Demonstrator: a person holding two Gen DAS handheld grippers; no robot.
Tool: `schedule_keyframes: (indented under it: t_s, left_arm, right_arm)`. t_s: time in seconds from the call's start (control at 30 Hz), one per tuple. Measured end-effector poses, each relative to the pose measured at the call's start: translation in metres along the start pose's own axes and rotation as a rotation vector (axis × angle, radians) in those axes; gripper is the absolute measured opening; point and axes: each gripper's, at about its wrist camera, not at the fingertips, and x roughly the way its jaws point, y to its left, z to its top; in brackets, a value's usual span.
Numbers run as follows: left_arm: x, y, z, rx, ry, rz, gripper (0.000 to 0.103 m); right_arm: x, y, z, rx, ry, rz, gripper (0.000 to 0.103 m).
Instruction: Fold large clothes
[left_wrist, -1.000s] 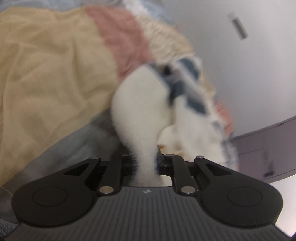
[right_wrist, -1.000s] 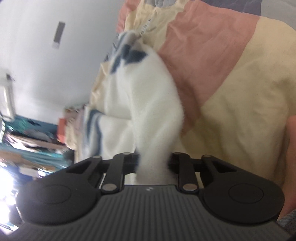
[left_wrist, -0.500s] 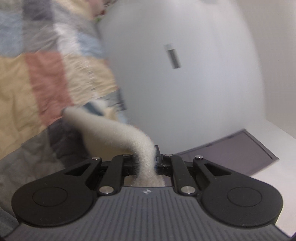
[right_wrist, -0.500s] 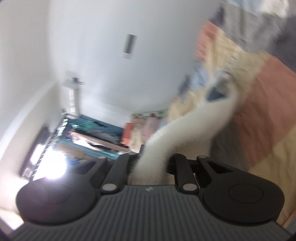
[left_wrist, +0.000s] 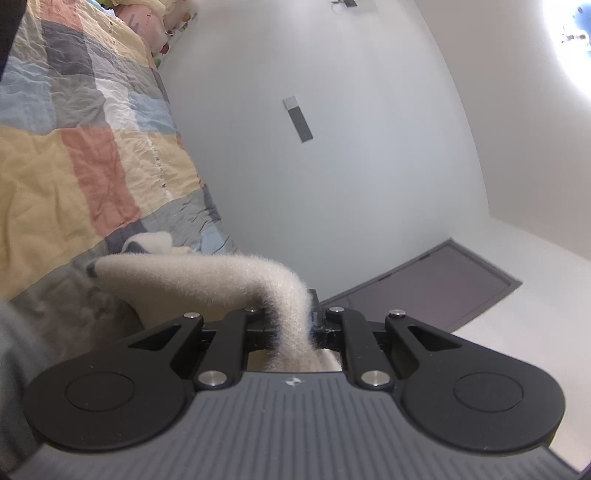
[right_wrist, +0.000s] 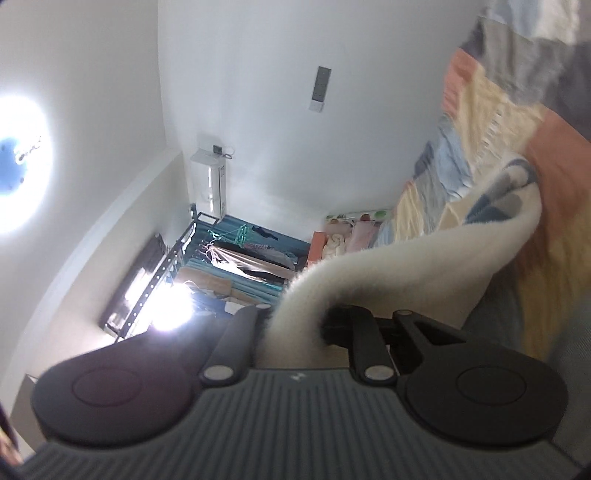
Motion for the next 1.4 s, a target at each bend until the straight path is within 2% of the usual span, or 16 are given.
schedule_keyframes:
  t_s: [0.17, 0.23, 0.33, 0.4, 0.53, 0.67, 0.77, 0.87, 0.97, 1.13, 1.23, 1.4]
  left_arm:
    - [0.004, 0.011, -0.016, 0.023, 0.025, 0.046, 0.013]
    - [0.017, 0.017, -0.011, 0.026, 0.026, 0.054, 0.014]
    - [0.039, 0.024, -0.002, 0.077, -0.008, 0.074, 0.014]
    - [0.054, 0.028, 0.004, 0.091, -0.017, 0.058, 0.014]
    - [0.095, 0.029, 0.025, 0.133, -0.029, 0.097, 0.014]
    - [0.147, 0.042, 0.055, 0.129, -0.028, 0.115, 0.014]
    - [0.193, 0.061, 0.074, 0.119, -0.033, 0.118, 0.014]
    - [0.238, 0.080, 0.085, 0.153, -0.051, 0.170, 0.015]
    - [0.277, 0.108, 0.098, 0.102, -0.018, 0.224, 0.015]
    - [0.320, 0.158, 0.114, 0.072, 0.019, 0.269, 0.015]
    - [0.339, 0.178, 0.117, 0.089, 0.041, 0.277, 0.015]
    - [0.376, 0.203, 0.120, 0.135, 0.064, 0.321, 0.015]
  right_arm:
    - [-0.007, -0.027, -0.004, 0.072, -0.018, -0.073, 0.015]
    - [-0.001, -0.033, 0.001, 0.084, -0.021, -0.101, 0.015]
    - [0.011, -0.030, 0.009, 0.035, -0.008, -0.114, 0.015]
    - [0.017, -0.029, 0.016, 0.026, -0.015, -0.123, 0.015]
    - [0.051, -0.030, 0.040, 0.005, -0.016, -0.153, 0.015]
    - [0.098, -0.039, 0.072, -0.049, -0.023, -0.218, 0.016]
    - [0.132, -0.057, 0.093, -0.039, -0.046, -0.272, 0.016]
    - [0.164, -0.075, 0.108, -0.028, -0.068, -0.324, 0.016]
    - [0.191, -0.093, 0.116, -0.004, -0.071, -0.398, 0.016]
    - [0.226, -0.124, 0.127, -0.016, -0.060, -0.439, 0.016]
    - [0.243, -0.141, 0.131, -0.082, -0.076, -0.447, 0.016]
    - [0.265, -0.177, 0.136, -0.063, -0.095, -0.487, 0.016]
